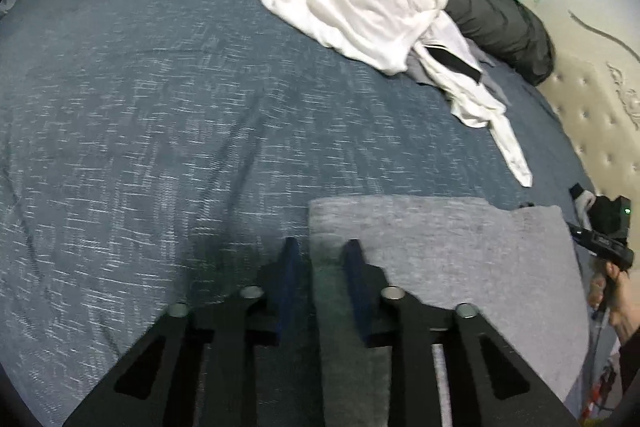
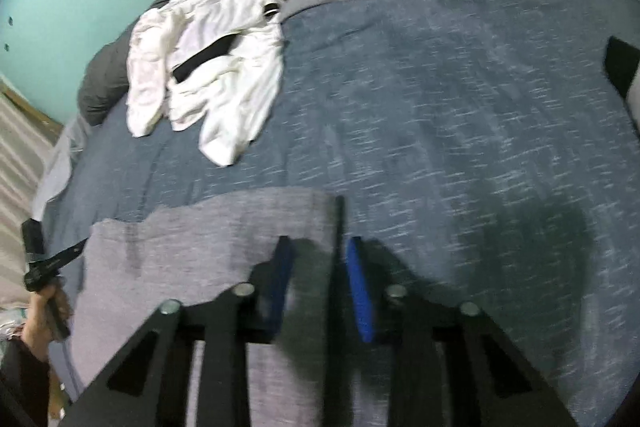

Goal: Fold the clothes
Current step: 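Lay the folded hem down and open both tools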

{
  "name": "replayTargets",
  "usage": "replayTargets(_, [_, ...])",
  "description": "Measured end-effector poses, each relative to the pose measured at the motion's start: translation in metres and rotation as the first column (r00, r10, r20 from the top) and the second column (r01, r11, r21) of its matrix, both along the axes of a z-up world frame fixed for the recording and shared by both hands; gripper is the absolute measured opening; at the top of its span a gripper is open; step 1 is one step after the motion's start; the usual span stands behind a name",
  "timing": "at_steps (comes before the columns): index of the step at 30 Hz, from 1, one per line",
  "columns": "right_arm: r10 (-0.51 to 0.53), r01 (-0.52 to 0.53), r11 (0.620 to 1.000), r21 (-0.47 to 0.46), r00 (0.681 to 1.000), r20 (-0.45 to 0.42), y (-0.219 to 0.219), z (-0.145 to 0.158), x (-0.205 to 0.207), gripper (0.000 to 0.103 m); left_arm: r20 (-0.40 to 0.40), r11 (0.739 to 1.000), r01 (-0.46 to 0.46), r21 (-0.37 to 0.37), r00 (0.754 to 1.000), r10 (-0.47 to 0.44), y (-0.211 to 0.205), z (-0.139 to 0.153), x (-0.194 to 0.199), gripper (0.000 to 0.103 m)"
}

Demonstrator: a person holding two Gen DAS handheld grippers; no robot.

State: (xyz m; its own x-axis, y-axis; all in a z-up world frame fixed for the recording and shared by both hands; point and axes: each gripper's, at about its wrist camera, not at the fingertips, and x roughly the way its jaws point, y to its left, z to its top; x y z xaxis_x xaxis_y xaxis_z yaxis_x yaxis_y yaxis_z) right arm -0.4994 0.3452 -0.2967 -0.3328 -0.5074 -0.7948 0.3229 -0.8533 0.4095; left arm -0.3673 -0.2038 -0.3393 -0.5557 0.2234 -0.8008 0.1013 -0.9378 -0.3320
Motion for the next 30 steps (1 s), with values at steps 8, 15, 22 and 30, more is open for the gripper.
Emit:
replayTargets(8, [-0.048,0.055,0.996,0.070,0.994,-0.102,0.000,0.017,0.002,0.000,-0.041,0.999,-0.048,-0.020,0.998,0.047,-0.012,0.011,0.007,0.000])
replayTargets(15, [-0.058,0.059,0.997,-0.051,0.998,0.024,0.017,0.000,-0.009,0.007,0.017,0.994,-0.071,0.086,0.997,0.070,-0.017,0.003,0.002,0.029])
replayTargets(22, [-0.030,0.034,0.997,-0.070,0.997,0.065,0.005,-0.009,-0.006,0.049,0.019,0.988,-0.075,0.138,0.997,0.073,-0.013,-0.004,-0.003,0.048])
replayTargets(30, [0.003,-0.003,1.000,-0.030,1.000,-0.005,-0.006,-0.003,0.000,0.003,-0.009,0.991,-0.029,0.129,0.999,0.031,-0.003,0.000,-0.004,0.004])
